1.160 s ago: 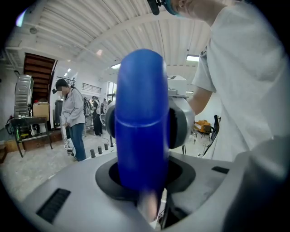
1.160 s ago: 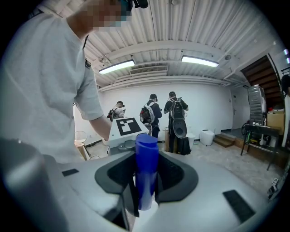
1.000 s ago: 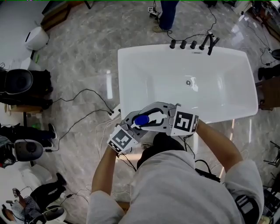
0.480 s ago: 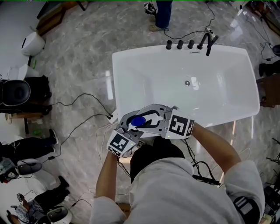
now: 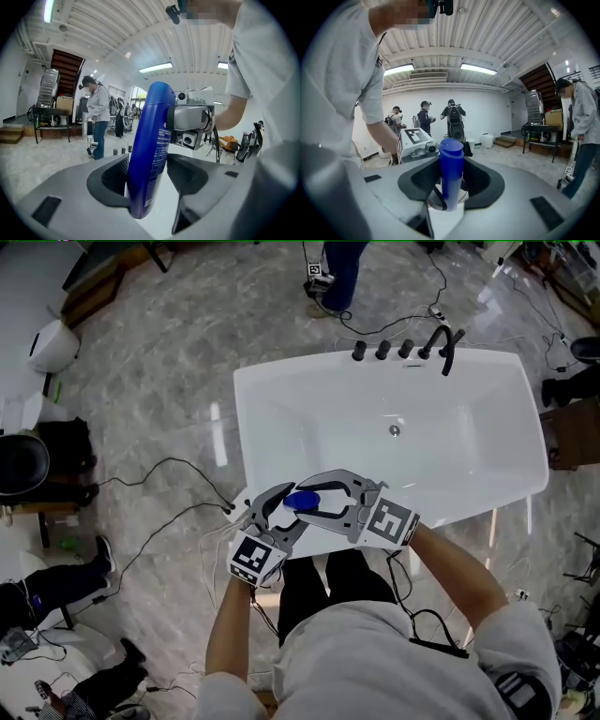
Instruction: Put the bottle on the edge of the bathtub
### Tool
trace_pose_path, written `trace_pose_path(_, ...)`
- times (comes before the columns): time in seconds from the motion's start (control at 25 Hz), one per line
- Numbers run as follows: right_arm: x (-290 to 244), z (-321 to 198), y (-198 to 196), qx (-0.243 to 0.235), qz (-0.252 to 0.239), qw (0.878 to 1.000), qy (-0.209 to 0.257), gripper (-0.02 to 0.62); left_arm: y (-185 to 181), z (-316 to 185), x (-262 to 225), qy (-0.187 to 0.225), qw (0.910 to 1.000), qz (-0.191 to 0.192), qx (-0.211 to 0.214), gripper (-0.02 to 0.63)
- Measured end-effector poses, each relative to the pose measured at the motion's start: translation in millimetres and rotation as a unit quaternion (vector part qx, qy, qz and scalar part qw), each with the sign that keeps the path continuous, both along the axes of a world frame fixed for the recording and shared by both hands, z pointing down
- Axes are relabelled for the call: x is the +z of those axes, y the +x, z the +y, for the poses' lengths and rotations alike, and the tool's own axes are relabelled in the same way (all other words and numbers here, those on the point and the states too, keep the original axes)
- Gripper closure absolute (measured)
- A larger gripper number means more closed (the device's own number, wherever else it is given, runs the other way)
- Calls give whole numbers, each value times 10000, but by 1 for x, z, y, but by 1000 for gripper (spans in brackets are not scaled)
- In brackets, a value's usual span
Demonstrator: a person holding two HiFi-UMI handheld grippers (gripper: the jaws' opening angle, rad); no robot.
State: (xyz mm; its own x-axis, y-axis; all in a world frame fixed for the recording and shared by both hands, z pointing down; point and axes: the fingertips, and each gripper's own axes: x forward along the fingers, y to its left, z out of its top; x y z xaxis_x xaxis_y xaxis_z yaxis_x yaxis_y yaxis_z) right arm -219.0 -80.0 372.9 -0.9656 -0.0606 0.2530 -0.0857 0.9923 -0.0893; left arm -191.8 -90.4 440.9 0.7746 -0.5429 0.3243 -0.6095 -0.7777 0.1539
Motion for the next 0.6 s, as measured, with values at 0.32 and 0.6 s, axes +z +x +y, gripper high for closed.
trace_pose_path(0.32,21,-60,-10,736,108,9972,67,439,-62,-32,43,-413,9970,34,-649,374)
trace_pose_path(0.6,68,-123,-9,1634,241,9861,208,439,-97,-44,84,-505,9901,-98,-1308,411)
